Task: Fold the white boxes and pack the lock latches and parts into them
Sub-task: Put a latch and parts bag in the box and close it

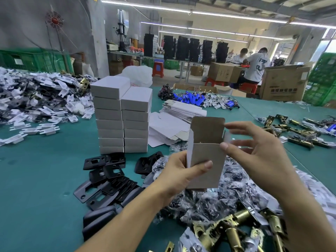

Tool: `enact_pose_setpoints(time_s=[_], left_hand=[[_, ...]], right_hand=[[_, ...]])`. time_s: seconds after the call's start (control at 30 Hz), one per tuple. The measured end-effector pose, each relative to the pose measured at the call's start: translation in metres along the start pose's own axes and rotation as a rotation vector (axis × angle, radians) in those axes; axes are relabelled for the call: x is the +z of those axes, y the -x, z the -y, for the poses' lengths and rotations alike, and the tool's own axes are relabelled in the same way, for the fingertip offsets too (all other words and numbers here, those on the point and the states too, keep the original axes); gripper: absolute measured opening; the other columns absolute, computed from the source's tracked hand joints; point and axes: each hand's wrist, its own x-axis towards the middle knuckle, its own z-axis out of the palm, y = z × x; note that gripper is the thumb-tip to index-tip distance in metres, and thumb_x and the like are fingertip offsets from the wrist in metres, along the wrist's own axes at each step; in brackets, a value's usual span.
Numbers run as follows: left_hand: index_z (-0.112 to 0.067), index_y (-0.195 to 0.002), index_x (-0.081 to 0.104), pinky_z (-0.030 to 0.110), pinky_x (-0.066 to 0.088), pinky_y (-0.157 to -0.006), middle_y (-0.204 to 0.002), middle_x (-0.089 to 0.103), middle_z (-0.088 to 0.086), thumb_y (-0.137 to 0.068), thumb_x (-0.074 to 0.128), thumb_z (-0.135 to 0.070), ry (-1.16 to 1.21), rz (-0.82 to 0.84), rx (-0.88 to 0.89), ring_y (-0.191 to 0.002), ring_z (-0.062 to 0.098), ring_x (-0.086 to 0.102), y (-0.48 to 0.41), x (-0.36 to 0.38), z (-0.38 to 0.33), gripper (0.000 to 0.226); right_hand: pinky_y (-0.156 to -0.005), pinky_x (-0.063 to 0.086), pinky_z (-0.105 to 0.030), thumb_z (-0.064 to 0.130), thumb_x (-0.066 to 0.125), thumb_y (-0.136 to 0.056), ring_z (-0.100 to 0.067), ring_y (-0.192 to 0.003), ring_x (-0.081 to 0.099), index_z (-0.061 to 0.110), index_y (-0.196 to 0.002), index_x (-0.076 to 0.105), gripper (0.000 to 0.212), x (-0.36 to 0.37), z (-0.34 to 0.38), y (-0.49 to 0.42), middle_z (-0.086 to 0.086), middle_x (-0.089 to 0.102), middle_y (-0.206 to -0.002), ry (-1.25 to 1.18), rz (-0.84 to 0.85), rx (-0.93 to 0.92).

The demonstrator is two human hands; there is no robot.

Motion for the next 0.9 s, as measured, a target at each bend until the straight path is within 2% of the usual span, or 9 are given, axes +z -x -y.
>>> enact_pose_setpoints(time_s=[0.07,0.17,0.3,0.37,0.47,0.6,0.7,0.8,0.9], left_hand=[[-0.025,-0.108,0.073,0.045,0.062,-0.071,-0.109,0.075,0.008,-0.075,0.079,-0.03,0.022,0.049,-0.022,-0.098,0.026,0.072,0.0,0.0,0.0,0.034],[-0.036,-0.098,0.075,0.04,0.062,-0.073,-0.104,0.076,0.001,-0.076,0.076,-0.033,0.007,0.054,-0.022,-0.095,0.017,0.073,0.001,0.0,0.0,0.022],[-0.033,-0.109,0.069,0.04,0.06,-0.086,-0.109,0.076,-0.002,-0.078,0.073,-0.038,-0.036,0.056,-0.013,-0.103,0.017,0.071,-0.001,0.0,0.001,0.032],[-0.03,-0.115,0.066,0.04,0.059,-0.09,-0.111,0.075,-0.003,-0.078,0.072,-0.039,-0.033,0.061,-0.006,-0.106,0.017,0.07,-0.001,-0.001,0.002,0.038],[-0.034,-0.112,0.067,0.035,0.059,-0.085,-0.111,0.075,-0.003,-0.079,0.073,-0.038,-0.026,0.06,0.019,-0.104,0.016,0.071,-0.001,-0.001,0.002,0.034],[-0.039,-0.116,0.063,0.03,0.059,-0.08,-0.111,0.074,-0.006,-0.09,0.073,-0.03,-0.083,0.066,0.076,-0.102,0.013,0.071,-0.003,-0.001,0.007,0.03],[-0.037,-0.121,0.057,0.03,0.059,-0.079,-0.109,0.071,-0.008,-0.087,0.071,-0.037,-0.282,-0.018,0.168,-0.099,0.009,0.069,-0.006,-0.001,0.013,0.036],[-0.045,-0.126,0.046,0.027,0.061,-0.076,-0.108,0.067,-0.015,-0.087,0.07,-0.051,-0.527,-0.13,0.286,-0.095,0.0,0.067,-0.004,-0.002,0.014,0.046],[-0.051,-0.134,0.04,0.02,0.058,-0.076,-0.114,0.064,-0.018,-0.086,0.073,-0.048,-0.675,-0.325,0.462,-0.096,-0.005,0.064,-0.003,-0.006,0.009,0.059]], right_hand=[[-0.081,0.06,-0.047,0.028,0.078,-0.076,-0.012,-0.087,0.072,0.039,-0.112,0.068,0.038,0.0,-0.005,-0.001,0.002,0.071,-0.103,-0.151,0.049,0.049],[-0.079,0.061,-0.046,0.033,0.074,-0.069,-0.015,-0.086,0.074,0.035,-0.113,0.071,0.044,0.002,-0.011,-0.001,-0.003,0.075,-0.097,-0.24,0.04,0.043],[-0.07,0.061,-0.027,0.028,0.077,-0.068,-0.015,-0.08,0.075,0.036,-0.107,0.069,0.041,0.007,-0.019,-0.001,0.006,0.077,-0.088,-0.322,-0.024,0.014],[-0.072,0.06,-0.024,0.027,0.077,-0.068,-0.015,-0.082,0.075,0.029,-0.103,0.071,0.035,0.009,-0.023,-0.002,0.006,0.077,-0.092,-0.348,-0.016,0.005],[-0.075,0.057,-0.02,0.025,0.076,-0.069,-0.01,-0.088,0.074,0.028,-0.101,0.075,0.032,0.008,-0.027,-0.003,0.005,0.077,-0.097,-0.385,0.068,0.039],[-0.068,0.055,-0.017,0.018,0.076,-0.075,-0.012,-0.081,0.074,0.023,-0.093,0.077,0.019,0.012,-0.032,-0.002,0.004,0.078,-0.087,-0.359,0.204,0.109],[-0.066,0.053,-0.014,0.004,0.074,-0.081,-0.008,-0.077,0.073,0.019,-0.086,0.076,0.016,0.013,-0.034,-0.002,0.006,0.077,-0.082,-0.329,0.198,0.103],[-0.065,0.052,-0.012,0.002,0.073,-0.082,-0.005,-0.076,0.072,0.018,-0.085,0.075,0.017,0.012,-0.034,0.0,0.008,0.077,-0.08,-0.33,0.211,0.101],[-0.066,0.053,-0.013,0.003,0.074,-0.081,-0.006,-0.076,0.072,0.019,-0.085,0.075,0.016,0.014,-0.036,0.0,0.008,0.077,-0.08,-0.297,0.212,0.121]])
